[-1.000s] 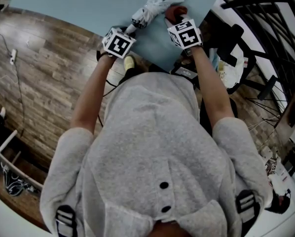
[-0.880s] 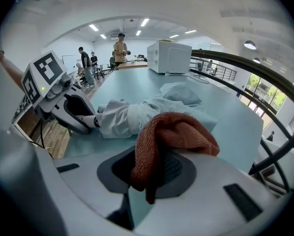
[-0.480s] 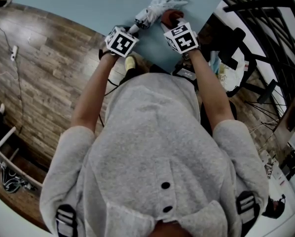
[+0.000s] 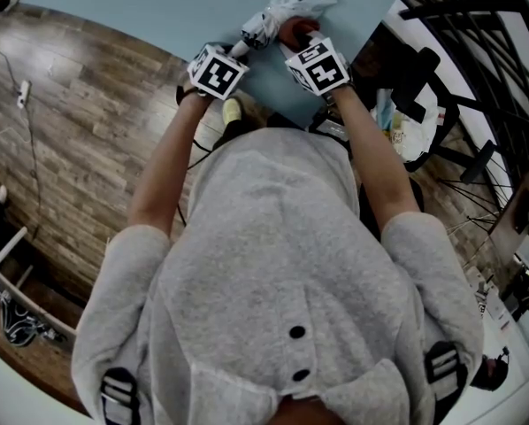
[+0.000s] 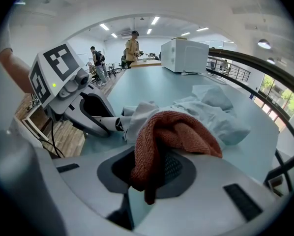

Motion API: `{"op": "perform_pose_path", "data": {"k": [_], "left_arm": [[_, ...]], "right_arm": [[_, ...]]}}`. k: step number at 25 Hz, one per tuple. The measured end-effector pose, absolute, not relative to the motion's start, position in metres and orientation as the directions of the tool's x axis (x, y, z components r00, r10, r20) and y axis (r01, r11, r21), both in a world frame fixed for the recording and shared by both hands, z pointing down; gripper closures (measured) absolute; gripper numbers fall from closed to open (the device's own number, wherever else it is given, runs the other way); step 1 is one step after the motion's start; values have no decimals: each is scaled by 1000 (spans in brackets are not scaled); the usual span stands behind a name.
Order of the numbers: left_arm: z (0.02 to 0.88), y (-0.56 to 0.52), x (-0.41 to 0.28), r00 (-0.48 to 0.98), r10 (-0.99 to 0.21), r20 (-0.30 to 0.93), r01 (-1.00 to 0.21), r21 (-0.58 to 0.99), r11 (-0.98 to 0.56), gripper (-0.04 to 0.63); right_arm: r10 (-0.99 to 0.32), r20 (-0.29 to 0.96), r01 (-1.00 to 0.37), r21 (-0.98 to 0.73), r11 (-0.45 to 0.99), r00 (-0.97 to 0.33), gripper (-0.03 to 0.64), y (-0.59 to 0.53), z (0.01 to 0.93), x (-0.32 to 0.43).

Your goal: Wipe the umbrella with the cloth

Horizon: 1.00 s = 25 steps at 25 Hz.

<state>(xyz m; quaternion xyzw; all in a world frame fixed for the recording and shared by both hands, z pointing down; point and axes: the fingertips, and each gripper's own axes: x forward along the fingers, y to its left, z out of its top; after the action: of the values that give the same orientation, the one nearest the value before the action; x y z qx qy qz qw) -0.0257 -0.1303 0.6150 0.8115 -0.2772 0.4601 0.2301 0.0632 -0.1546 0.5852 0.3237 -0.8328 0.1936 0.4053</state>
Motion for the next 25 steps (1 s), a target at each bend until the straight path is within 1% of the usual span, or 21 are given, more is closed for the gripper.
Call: {"op": "perform_pose_path", "data": {"k": [5, 15, 21, 25], "left_arm": [[615, -132, -25, 422, -237, 875, -661, 118, -741, 437], [615, -130, -24, 421, -233, 877, -658, 119, -743, 437], [615, -131, -26, 418, -232, 878, -658, 117, -744, 437], [615, -131, -25, 423, -236, 875, -658, 118, -744, 437]], "right_arm": [[-381, 797, -697, -70, 713, -469, 540, -157, 585, 59], [-330, 811, -673, -102, 733, -482, 540, -145, 583, 47], [-259, 822, -634, -152, 758, -507, 540, -140, 576, 34], [-198, 809, -627, -248, 739, -554, 540, -139, 568, 28]]}}
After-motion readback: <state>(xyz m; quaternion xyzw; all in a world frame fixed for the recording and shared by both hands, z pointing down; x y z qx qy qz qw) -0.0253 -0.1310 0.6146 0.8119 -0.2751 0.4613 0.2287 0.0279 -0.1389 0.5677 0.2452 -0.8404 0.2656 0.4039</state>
